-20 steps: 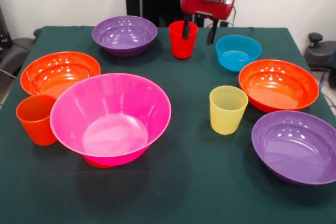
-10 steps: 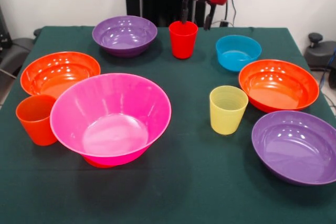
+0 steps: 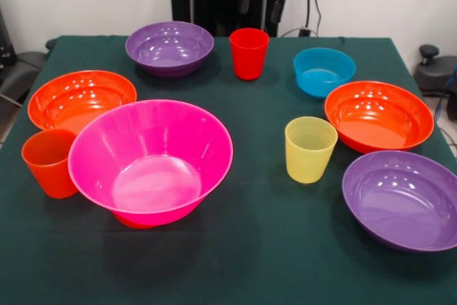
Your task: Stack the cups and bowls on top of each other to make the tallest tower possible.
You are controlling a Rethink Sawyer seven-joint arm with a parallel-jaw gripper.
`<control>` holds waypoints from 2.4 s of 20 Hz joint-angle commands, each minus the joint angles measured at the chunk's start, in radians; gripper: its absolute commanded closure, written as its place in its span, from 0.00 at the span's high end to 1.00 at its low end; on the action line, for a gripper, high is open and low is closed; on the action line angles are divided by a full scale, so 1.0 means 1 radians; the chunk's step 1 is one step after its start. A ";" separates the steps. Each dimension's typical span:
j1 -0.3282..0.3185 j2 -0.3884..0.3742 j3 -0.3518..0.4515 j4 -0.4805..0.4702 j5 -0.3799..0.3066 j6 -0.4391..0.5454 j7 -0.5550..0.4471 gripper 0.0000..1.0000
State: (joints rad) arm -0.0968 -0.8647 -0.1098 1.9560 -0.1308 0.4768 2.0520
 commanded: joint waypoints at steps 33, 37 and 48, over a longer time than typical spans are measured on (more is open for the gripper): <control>0.103 0.204 -0.023 0.128 0.069 -0.423 0.194 1.00; 0.135 0.218 -0.068 0.126 0.064 -0.420 0.194 1.00; 0.114 0.274 -0.051 0.151 0.044 -0.502 0.184 1.00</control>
State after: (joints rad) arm 0.0337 -0.6508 -0.2334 2.0607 -0.0983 0.0652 2.0522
